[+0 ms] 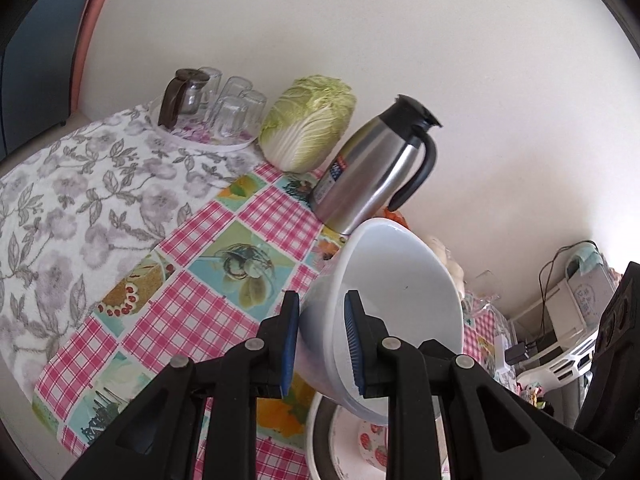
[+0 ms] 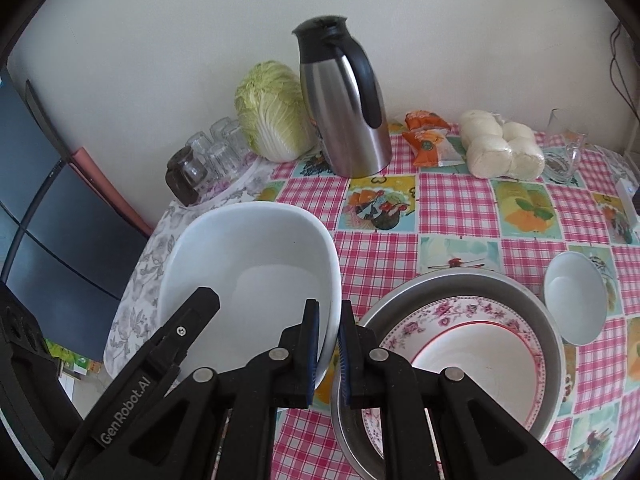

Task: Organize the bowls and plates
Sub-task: 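Lift the white square bowl with both grippers and carry it over the steel basin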

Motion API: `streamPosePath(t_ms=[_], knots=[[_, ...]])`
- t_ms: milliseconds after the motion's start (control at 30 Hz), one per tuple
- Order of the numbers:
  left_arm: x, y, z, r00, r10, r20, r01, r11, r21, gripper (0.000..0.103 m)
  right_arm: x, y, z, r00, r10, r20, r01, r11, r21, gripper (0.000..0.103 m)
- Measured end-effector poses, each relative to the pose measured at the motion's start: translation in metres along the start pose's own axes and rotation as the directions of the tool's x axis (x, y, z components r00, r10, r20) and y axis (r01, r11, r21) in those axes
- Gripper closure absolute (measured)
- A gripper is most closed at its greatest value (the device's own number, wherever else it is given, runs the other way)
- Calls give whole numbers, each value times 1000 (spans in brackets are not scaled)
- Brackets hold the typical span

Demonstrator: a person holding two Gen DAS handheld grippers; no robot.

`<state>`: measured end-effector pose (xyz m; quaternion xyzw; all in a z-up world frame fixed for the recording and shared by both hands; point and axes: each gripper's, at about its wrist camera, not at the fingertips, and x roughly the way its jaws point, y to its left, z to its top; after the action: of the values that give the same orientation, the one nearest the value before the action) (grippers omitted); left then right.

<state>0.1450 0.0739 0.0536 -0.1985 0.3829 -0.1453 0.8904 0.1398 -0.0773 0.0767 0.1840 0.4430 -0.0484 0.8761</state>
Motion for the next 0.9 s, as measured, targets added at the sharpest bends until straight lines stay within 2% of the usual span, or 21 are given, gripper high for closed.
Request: streamPosePath(t_ms=[333,500,900], knots=[[-24,-42,-13,998,-30,49,24,994,104,79,-45,-30,-14,994,13,104,-18,999,48,93],[-37,-60,-24,997,-22,80,9,988,155,79,-62,-44,-24,988,29,150,-41,996,73,93],[-41,-89,-49,998,-36,54,23,971,240,79,-83,-76,-54,975,32,219,-63,989,136,93]])
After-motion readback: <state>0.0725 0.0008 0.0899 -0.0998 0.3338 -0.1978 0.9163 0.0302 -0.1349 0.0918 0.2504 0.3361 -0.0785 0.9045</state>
